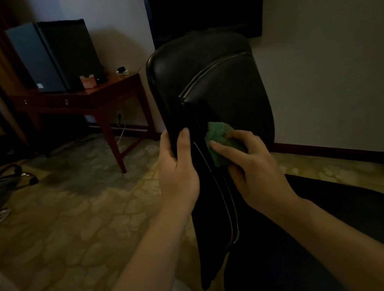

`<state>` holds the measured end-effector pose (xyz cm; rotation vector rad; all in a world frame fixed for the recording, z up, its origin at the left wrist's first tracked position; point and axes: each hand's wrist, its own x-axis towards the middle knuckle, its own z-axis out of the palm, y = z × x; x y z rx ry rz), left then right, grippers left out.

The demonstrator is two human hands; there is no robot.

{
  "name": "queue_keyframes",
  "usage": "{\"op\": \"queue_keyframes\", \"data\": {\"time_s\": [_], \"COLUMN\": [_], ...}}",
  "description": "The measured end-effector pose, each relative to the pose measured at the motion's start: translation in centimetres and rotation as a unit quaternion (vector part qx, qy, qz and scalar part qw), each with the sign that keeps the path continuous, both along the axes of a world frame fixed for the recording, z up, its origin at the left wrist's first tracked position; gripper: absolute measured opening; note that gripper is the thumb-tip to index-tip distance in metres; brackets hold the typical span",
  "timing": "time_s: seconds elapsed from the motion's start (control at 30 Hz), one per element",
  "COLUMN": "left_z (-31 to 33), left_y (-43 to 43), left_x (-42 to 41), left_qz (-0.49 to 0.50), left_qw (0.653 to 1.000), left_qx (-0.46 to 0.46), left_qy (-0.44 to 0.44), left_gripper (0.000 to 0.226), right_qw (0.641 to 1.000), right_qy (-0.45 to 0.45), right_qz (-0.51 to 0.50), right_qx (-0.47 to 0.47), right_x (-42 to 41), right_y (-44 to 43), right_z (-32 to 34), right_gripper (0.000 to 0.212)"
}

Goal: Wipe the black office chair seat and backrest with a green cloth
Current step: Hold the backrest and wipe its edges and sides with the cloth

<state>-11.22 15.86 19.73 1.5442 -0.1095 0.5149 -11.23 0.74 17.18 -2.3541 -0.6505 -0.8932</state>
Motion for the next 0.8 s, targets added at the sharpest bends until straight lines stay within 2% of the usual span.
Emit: {"op": "queue_keyframes", "data": {"time_s": [0.1,0.2,0.3,0.6,0.8], "left_z": [0.3,0.2,0.1,-0.1,-0.3], "left_y": [-0.4,-0.6,-0.6,-1.1,-1.2], "left_x": [-0.3,-0.3,-0.3,0.0,0.2], "left_qz": [0.014,0.024,0.026,0.065,0.072], "left_qw": [1.000,1.000,0.999,0.997,0.996], "left_qx": [0.013,0.014,0.011,0.021,0.029], "left_qy": [0.006,-0.007,-0.015,-0.034,-0.046], "left_gripper": [0.017,0.015,0.019,0.016,0.022], "right_qw": [1.000,1.000,0.999,1.000,0.999], "right_qy": [-0.009,-0.018,-0.025,-0.011,-0.041], "right_qz": [-0.006,-0.012,-0.006,-0.001,-0.009], "right_qx": [-0.010,-0.020,-0.024,-0.008,-0.010], "right_x": [0.0,0.6,0.8,-0.2,0.3], "right_y": [-0.2,0.0,0.4,-0.5,-0.6], "right_z": [1.2,3.2,3.5,-1.2,1.2], "right_gripper": [0.048,0.045,0.044,0.048,0.046]}}
